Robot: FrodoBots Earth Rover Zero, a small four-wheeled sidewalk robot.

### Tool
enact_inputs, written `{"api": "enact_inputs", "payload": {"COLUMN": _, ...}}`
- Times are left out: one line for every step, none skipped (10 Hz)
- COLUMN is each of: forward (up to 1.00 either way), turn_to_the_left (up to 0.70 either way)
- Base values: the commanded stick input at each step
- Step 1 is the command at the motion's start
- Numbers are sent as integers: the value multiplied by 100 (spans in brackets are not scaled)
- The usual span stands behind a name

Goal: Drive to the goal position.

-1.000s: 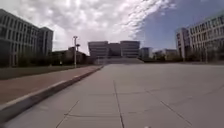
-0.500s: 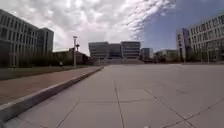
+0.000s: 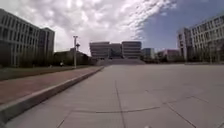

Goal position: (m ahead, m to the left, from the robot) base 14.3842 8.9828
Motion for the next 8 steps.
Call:
{"api": "enact_inputs", "payload": {"forward": 70, "turn_to_the_left": 0}}
{"api": "enact_inputs", "payload": {"forward": 70, "turn_to_the_left": 0}}
{"api": "enact_inputs", "payload": {"forward": 70, "turn_to_the_left": 0}}
{"api": "enact_inputs", "payload": {"forward": 70, "turn_to_the_left": 0}}
{"api": "enact_inputs", "payload": {"forward": 70, "turn_to_the_left": 0}}
{"api": "enact_inputs", "payload": {"forward": 70, "turn_to_the_left": 0}}
{"api": "enact_inputs", "payload": {"forward": 70, "turn_to_the_left": 0}}
{"api": "enact_inputs", "payload": {"forward": 70, "turn_to_the_left": 0}}
